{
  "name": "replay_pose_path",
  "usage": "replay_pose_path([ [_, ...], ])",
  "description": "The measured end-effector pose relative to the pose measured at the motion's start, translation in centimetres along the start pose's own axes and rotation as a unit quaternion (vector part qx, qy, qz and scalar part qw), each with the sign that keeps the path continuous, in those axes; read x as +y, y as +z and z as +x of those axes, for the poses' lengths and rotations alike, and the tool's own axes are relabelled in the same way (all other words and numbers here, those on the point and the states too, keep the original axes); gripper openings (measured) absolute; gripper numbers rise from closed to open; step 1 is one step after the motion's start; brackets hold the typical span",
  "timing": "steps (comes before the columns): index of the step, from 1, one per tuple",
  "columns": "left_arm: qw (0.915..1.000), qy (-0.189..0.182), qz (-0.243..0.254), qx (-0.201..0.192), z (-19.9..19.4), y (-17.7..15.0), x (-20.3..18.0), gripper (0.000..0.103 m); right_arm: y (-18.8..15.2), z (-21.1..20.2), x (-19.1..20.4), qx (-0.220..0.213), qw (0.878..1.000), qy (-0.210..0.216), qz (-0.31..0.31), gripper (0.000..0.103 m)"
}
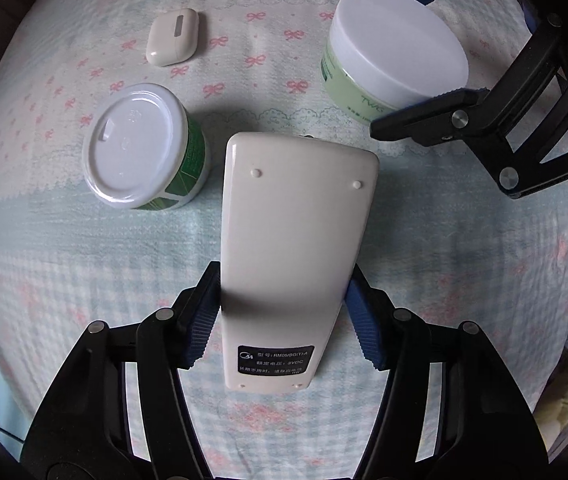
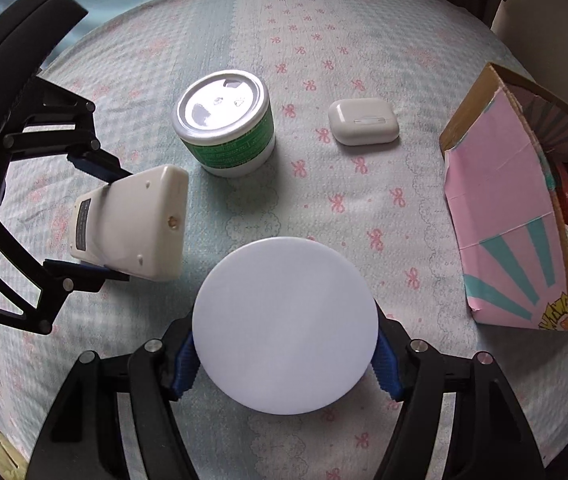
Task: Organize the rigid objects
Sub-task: 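Grasp the white remote with the left tool while the right tool grasps the white lid, then carry the remote and white lid with both tools over the cardboard box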
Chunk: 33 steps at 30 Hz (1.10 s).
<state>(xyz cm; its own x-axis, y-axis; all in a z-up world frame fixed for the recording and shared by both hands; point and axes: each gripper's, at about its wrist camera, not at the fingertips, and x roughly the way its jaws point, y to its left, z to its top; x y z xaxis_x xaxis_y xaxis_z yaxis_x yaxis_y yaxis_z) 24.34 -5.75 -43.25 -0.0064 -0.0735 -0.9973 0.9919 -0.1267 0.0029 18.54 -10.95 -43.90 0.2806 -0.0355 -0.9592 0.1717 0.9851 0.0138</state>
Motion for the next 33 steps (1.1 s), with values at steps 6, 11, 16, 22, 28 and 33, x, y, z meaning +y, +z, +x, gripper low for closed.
replay_pose_path([
  [6, 0.9988, 0.014, -0.046, -0.009, -2.6, -0.1, -0.6, 0.056, -1.2, -2.7, -0.5, -0.011, 1.000, -0.004, 0.003, 0.066],
  [11, 0.9939, 0.022, -0.104, -0.028, -5.7, -1.0, -0.2, 0.055, -1.8, -5.0, -0.1, -0.026, 1.000, -0.006, 0.004, 0.066],
  [16, 0.9880, 0.027, -0.146, -0.041, -7.9, -3.9, -0.4, 0.053, -1.8, -7.0, 0.3, -0.043, 0.999, -0.011, -0.003, 0.066],
  [22, 0.9820, 0.032, -0.177, -0.058, -9.9, -5.5, -1.1, 0.052, -2.3, -9.4, 0.4, -0.058, 0.998, -0.010, 0.002, 0.066],
  [28, 0.9710, 0.025, -0.221, -0.088, -13.1, -6.6, -1.8, 0.052, -2.9, -12.1, 0.6, -0.066, 0.998, 0.007, 0.015, 0.066],
  [33, 0.9558, 0.024, -0.261, -0.133, -17.2, -6.3, -2.3, 0.052, -2.8, -15.6, -0.3, -0.072, 0.997, 0.015, 0.031, 0.066],
])
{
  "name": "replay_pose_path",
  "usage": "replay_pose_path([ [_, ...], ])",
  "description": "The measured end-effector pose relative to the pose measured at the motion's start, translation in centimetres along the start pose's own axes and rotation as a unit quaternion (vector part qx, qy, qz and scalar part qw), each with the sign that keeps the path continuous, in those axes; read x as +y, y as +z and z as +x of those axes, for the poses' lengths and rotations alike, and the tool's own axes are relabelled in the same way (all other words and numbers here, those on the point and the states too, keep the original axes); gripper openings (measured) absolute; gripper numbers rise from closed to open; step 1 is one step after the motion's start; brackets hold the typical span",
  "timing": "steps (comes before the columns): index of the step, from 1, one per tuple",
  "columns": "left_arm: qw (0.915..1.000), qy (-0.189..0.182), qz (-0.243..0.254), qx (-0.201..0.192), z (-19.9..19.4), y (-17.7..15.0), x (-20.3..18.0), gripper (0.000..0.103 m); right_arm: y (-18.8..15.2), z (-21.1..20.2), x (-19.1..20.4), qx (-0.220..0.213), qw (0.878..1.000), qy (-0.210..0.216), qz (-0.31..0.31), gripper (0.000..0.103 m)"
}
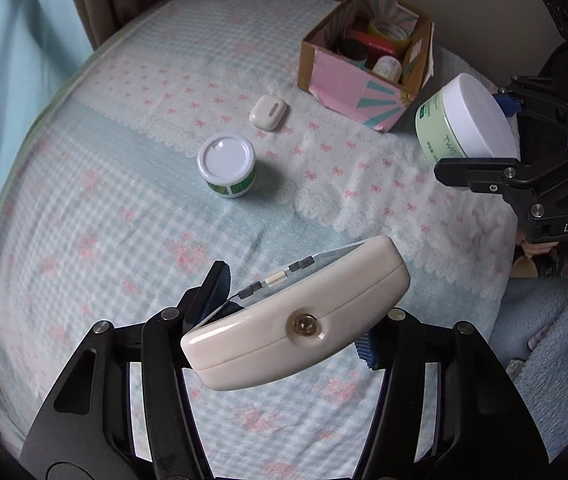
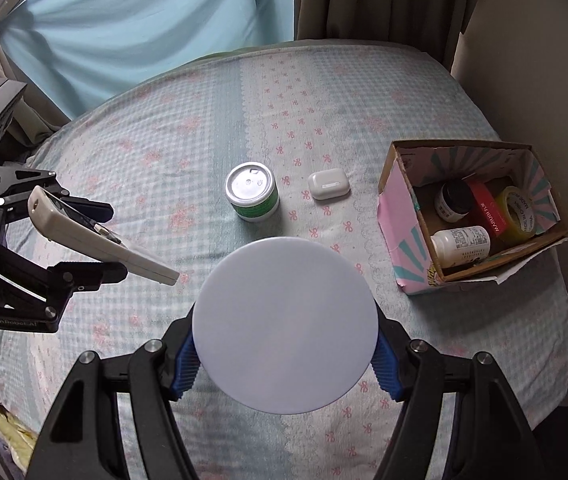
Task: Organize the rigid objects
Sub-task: 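Carry the remote and white lid with both tools over the cardboard box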
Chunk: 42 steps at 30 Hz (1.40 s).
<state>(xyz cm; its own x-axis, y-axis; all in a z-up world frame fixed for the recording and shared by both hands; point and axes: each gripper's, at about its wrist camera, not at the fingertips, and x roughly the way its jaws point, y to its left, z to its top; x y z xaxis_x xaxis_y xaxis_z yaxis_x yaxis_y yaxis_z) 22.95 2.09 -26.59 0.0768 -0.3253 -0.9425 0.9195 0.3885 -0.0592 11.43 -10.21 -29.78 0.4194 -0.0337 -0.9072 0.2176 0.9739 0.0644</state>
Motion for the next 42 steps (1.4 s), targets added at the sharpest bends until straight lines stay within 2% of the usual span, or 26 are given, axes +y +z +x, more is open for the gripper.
replay_pose_path([
  [6, 0.9984, 0.005, -0.016, -0.053, -4.1, 3.4, -2.2, 0.052, 2.0, -4.3, -3.7, -0.018, 1.000, -0.005, 0.017, 0.066],
  [11, 0.9953, 0.007, -0.035, -0.090, -5.9, 7.8, -4.9, 0.052, 4.3, -7.6, -9.1, -0.039, 0.999, -0.019, 0.021, 0.066],
  [15, 0.9932, 0.013, -0.050, -0.104, -5.9, 11.7, -7.3, 0.052, 5.6, -8.9, -14.6, -0.043, 0.998, -0.015, 0.031, 0.066],
  [20, 0.9907, -0.001, -0.082, -0.109, -3.8, 16.5, -9.8, 0.052, 6.9, -9.2, -21.8, -0.040, 0.998, -0.019, 0.035, 0.066],
  [26, 0.9885, -0.009, -0.113, -0.100, 0.8, 21.4, -11.6, 0.052, 8.3, -7.3, -28.0, -0.019, 0.999, -0.019, 0.042, 0.066],
  [32, 0.9862, -0.009, -0.142, -0.084, 6.0, 24.5, -12.2, 0.052, 9.4, -3.5, -32.0, 0.004, 0.999, -0.005, 0.050, 0.066],
  [42, 0.9887, 0.000, -0.143, -0.045, 12.8, 27.1, -12.3, 0.052, 8.8, 4.0, -34.2, 0.051, 0.997, 0.027, 0.051, 0.066],
])
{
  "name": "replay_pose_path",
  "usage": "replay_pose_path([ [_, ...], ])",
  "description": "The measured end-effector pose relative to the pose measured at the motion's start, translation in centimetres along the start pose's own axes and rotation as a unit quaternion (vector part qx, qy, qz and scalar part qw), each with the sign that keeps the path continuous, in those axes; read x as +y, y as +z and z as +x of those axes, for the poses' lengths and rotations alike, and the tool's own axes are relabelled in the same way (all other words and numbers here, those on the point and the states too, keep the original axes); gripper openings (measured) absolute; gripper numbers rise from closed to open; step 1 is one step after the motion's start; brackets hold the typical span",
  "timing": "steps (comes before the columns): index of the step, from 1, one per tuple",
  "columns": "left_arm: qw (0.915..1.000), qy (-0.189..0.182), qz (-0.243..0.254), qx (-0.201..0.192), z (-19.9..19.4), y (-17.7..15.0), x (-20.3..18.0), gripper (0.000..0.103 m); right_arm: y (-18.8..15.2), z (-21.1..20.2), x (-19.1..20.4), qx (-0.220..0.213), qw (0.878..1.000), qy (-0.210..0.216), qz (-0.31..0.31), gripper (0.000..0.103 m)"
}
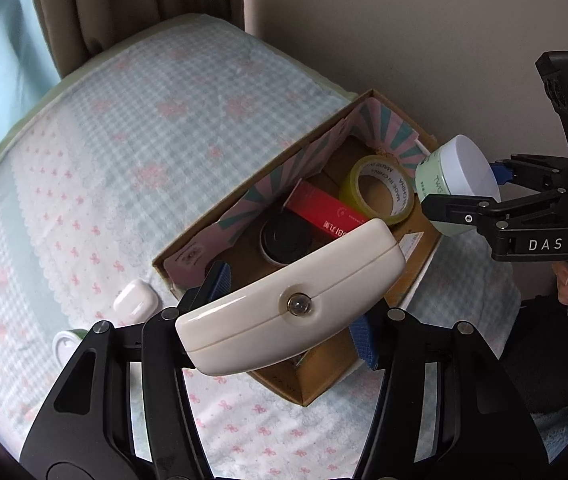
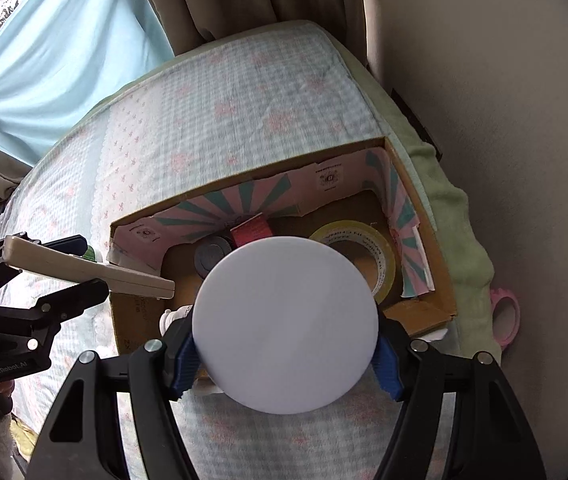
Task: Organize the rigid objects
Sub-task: 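Carry the remote and white lid with both tools over the cardboard box, then open both tools to drop the remote and lid into the box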
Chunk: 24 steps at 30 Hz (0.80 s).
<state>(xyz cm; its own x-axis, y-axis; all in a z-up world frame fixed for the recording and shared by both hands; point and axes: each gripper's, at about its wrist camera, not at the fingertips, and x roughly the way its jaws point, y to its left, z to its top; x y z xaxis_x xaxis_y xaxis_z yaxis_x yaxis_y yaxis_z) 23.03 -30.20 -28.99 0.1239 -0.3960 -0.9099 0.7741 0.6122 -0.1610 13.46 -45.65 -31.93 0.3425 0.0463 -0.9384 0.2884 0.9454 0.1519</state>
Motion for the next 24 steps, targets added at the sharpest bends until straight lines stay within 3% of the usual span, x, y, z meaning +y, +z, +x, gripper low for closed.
replay_pose_path([
  [9, 0.9994, 0.019, -0.004, 0.029, 2.3, 0.9, 0.4, 0.052, 0.1, 4.5, -0.4, 0.027, 0.998, 0.047, 0.023, 0.066],
  [14, 0.9975, 0.034, 0.036, 0.050, 3.0, 1.5, -0.7, 0.052, 0.4, 6.1, -0.3, 0.052, 0.995, 0.072, 0.043, 0.067],
  [16, 0.9964, 0.038, 0.051, 0.056, 3.1, 1.7, -1.1, 0.060, 0.6, 6.0, -0.4, 0.044, 0.996, 0.060, 0.046, 0.088],
  [17, 0.9960, 0.041, 0.054, 0.058, 3.0, 1.8, -1.3, 0.090, 0.8, 5.5, -0.8, 0.025, 0.997, 0.056, 0.055, 0.103],
  [18, 0.9959, 0.043, 0.057, 0.054, 2.8, 1.9, -1.3, 0.102, 0.9, 4.7, -1.4, 0.003, 0.996, 0.058, 0.070, 0.103],
  [24, 0.9976, 0.032, 0.034, 0.052, 1.7, 1.3, -0.2, 0.103, 0.8, 2.1, -3.9, -0.049, 0.993, 0.026, 0.106, 0.103],
])
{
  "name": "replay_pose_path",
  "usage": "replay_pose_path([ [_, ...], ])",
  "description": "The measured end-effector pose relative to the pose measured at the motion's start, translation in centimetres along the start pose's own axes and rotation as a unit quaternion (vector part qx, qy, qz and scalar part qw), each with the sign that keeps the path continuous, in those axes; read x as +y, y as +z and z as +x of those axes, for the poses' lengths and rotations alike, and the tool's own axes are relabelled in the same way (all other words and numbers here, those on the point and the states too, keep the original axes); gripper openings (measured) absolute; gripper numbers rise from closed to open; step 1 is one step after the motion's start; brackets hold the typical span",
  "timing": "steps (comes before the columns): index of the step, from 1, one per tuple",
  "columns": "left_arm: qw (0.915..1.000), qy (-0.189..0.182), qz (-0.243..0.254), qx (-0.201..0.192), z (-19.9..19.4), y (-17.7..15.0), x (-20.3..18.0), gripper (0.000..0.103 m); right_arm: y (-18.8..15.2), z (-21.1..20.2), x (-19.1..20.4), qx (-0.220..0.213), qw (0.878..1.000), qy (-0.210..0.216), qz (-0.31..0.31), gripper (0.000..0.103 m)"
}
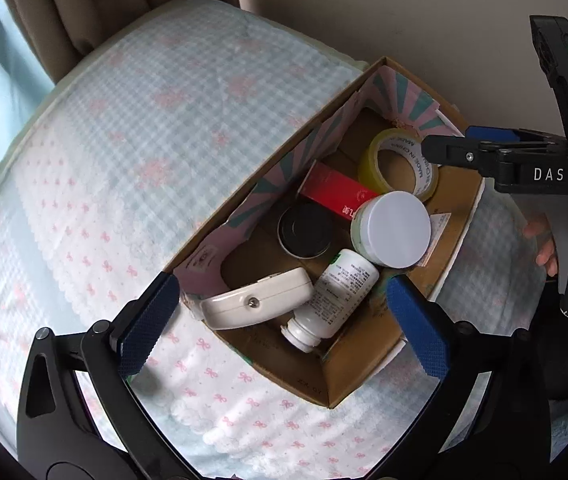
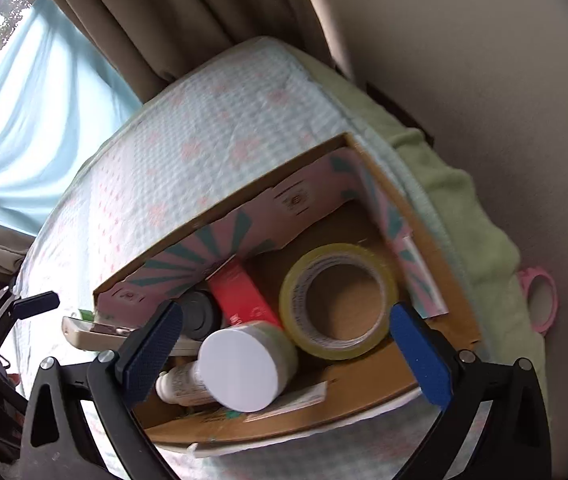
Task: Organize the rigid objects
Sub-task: 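Open both tools to drop the remote and lid into the box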
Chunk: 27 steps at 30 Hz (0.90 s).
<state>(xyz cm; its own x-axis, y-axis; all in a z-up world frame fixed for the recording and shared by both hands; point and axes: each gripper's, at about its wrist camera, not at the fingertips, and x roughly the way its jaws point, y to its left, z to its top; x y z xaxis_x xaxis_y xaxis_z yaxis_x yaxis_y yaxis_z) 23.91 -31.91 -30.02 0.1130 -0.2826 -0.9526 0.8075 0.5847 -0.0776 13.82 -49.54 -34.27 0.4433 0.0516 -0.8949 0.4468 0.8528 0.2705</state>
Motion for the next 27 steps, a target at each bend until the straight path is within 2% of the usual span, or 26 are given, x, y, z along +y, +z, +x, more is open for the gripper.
replay_pose_path([
  [9, 0.9990, -0.001, -0.045, -0.003, -2.0, -2.4, 0.9, 0.103, 0.6, -1.0, -1.2, 0.005, 1.000, -0.009, 0.004, 0.103],
  [16, 0.9983, 0.003, -0.058, -0.002, -3.4, -3.7, 1.1, 0.103, 0.9, -2.1, -0.3, -0.005, 1.000, -0.005, -0.003, 0.103],
  [27, 0.9964, 0.011, -0.079, -0.029, -6.6, -6.1, 1.6, 0.103, 1.0, -4.9, 1.6, -0.025, 1.000, -0.007, -0.013, 0.103],
])
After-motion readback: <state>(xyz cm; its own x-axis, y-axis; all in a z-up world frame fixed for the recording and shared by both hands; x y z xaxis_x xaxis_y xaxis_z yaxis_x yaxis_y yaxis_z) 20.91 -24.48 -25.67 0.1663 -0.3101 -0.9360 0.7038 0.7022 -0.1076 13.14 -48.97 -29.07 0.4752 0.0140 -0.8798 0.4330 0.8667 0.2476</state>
